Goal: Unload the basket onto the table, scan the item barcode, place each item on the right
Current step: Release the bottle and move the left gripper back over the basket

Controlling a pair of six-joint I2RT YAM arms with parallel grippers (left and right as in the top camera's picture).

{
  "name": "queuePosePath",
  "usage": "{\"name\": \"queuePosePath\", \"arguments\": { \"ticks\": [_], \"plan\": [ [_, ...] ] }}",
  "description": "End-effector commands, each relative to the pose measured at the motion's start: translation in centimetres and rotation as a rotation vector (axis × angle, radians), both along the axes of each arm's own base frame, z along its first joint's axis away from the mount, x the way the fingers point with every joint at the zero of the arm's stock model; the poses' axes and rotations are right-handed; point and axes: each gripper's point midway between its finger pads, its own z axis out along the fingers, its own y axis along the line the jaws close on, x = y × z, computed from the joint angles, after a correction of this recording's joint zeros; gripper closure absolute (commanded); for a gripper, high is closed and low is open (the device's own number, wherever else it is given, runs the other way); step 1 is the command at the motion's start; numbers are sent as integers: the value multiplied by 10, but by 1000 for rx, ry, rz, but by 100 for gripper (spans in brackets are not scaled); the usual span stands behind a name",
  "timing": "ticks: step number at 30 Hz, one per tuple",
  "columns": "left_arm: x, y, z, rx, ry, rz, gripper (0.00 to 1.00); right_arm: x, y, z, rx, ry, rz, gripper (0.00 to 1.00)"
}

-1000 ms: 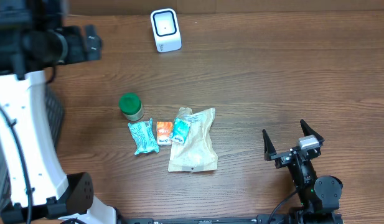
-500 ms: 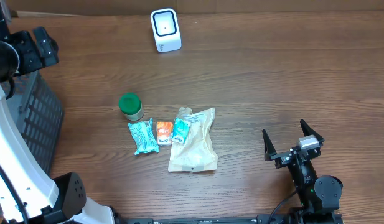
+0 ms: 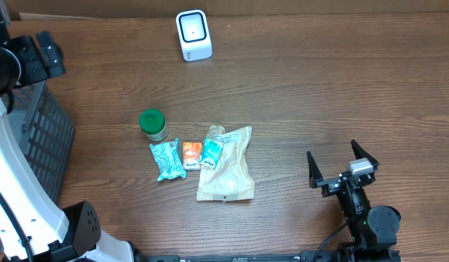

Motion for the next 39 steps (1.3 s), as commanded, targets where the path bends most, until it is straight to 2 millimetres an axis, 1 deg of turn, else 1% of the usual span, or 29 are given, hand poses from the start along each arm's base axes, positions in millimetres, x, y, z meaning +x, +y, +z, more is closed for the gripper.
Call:
{"name": "queuePosePath", "arguments": {
  "ticks": [1, 6, 12, 34, 39],
  "plan": [
    [-12, 22, 13, 132, 9, 47, 1, 0, 0, -2, 6, -3, -2, 0],
    [-16, 32, 11, 99, 1, 61, 0, 0, -1, -2, 6, -3, -3, 0],
    [-24, 49, 11, 61, -12, 106, 0, 0, 0, -2, 6, -3, -2, 0],
    [-26, 50, 9, 57, -2, 110, 0, 0, 0, -2, 6, -3, -1, 0],
    [-26, 50, 9, 57, -2, 110, 1, -2, 8, 0, 16, -7, 48, 0]
  ]
}}
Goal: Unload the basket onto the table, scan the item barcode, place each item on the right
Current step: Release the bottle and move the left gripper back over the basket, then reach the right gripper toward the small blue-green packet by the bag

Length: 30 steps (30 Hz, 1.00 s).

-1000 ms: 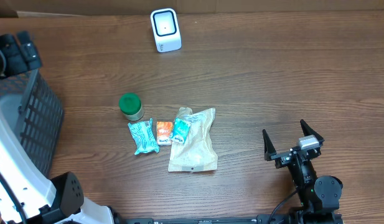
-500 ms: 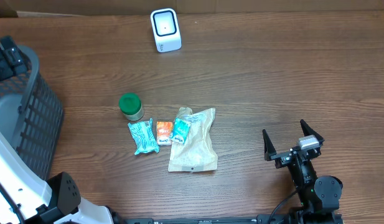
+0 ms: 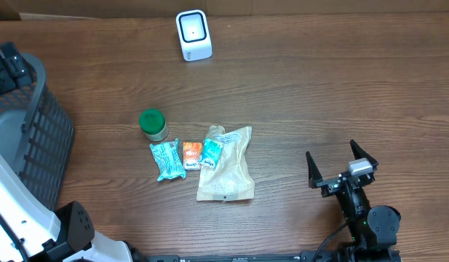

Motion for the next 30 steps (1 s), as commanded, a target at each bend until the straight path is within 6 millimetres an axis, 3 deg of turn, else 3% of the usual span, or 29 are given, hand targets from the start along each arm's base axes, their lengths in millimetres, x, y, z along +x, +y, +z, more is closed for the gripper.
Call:
{"name": "queuePosePath", "arguments": {
  "ticks": [1, 7, 15, 22, 30],
  "plan": [
    [-2, -3, 9, 14, -25, -20, 1, -2, 7, 2, 28, -11, 40, 0],
    [-2, -3, 9, 14, -25, -20, 0, -14, 32, 17, 101, -24, 203, 0],
    [-2, -3, 9, 14, -25, -20, 0, -20, 50, 62, 173, 55, 320, 0],
    [-2, -3, 9, 13, -25, -20, 1, 1, 67, 72, 230, 402, 399, 0],
    [-2, -3, 9, 13, -25, -20, 1, 34, 71, 52, 326, 903, 358, 0]
  ]
}}
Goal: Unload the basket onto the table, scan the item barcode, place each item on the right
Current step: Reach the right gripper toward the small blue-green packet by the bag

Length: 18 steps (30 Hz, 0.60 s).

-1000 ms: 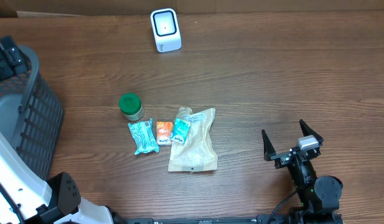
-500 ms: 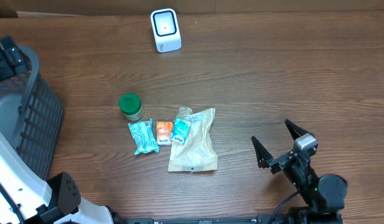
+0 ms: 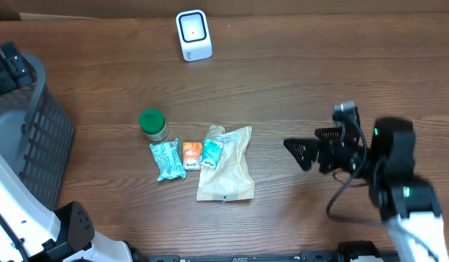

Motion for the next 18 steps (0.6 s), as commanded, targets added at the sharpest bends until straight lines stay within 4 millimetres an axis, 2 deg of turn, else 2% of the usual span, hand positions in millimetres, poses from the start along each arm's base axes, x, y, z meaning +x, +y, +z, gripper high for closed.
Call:
{"name": "queuePosePath", "arguments": {
  "ticks": [1, 4, 6, 7, 10, 12, 18],
  "plan": [
    [-3, -2, 9, 18, -23, -16, 0, 19, 4, 8, 22, 87, 14, 0],
    [-3, -2, 9, 18, -23, -16, 1, 28, 21, 6, 159, 209, 50, 0],
    [-3, -2, 9, 18, -23, -16, 0, 33, 37, 13, 265, 209, 145, 2],
    [-3, -2, 9, 18, -22, -15, 1, 37, 43, 12, 284, 208, 172, 12],
    [-3, -2, 9, 18, -23, -16, 1, 49, 54, -10, 219, 306, 90, 17],
    [-3, -2, 9, 18, -22, -15, 0, 53, 68, -21, 157, 352, 38, 19],
    [-3, -2, 9, 18, -22, -15, 0, 62, 118, -31, 131, 410, -31, 37]
  ]
}}
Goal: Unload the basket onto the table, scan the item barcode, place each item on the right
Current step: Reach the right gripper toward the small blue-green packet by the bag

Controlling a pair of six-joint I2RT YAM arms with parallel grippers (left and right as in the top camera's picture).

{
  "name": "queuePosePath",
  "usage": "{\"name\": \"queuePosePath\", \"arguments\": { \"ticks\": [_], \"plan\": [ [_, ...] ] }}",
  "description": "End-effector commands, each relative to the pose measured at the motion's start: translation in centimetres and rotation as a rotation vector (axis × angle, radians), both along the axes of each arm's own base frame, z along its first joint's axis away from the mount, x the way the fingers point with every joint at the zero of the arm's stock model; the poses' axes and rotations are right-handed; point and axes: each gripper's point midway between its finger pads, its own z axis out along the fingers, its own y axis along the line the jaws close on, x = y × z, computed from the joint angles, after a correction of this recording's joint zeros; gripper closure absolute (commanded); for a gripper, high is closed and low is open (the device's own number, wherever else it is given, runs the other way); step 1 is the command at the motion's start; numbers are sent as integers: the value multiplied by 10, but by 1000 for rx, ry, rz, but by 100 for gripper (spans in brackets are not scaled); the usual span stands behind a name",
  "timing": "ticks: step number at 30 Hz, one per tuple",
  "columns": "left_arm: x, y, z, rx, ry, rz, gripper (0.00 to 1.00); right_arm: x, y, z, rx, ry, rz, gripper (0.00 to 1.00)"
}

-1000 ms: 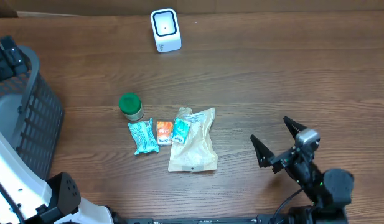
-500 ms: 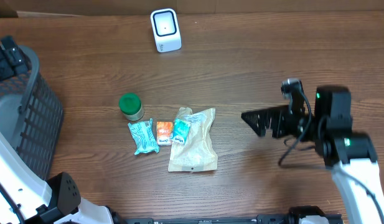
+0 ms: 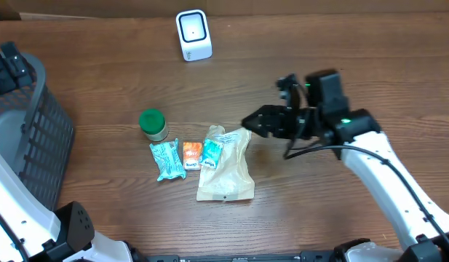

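The white barcode scanner (image 3: 193,34) stands at the table's far edge. Several items lie mid-table: a green-lidded jar (image 3: 153,124), a teal packet (image 3: 167,161), a small orange packet (image 3: 192,155), a small teal packet (image 3: 212,153) and a tan bag (image 3: 228,171). My right gripper (image 3: 247,123) points left, open, with its tips just beside the bag's upper right corner. Nothing is held in it. Of the left arm, only a dark end (image 3: 6,64) shows at the left edge, and its fingers cannot be made out.
A grey mesh basket (image 3: 31,138) sits at the left edge of the table. The left arm's white body (image 3: 13,211) fills the lower left corner. Bare wood lies between the items and the scanner.
My right gripper was right of the bag, level with its middle. Now it is up and to the left, at the bag's upper right corner. Items and left arm are unchanged.
First my right gripper rested open at the front right, and the left arm's dark end hung over the basket. The left end then sat further left. Later the right arm was raised and turned toward the items. It now reaches the tan bag.
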Motion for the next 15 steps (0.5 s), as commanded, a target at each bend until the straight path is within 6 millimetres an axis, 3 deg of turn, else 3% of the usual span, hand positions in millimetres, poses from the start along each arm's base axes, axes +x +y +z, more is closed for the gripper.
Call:
{"name": "queuePosePath", "arguments": {
  "ticks": [1, 7, 15],
  "plan": [
    [-3, -2, 9, 19, -23, -15, 1, 15, 15, -5, -23, 69, -142, 43],
    [-3, -2, 9, 19, -23, -15, 0, 3, 40, -51, -84, 244, -183, 72],
    [-3, -2, 9, 19, -23, -15, 0, -41, 68, -104, -227, 374, -167, 74]
  ]
}}
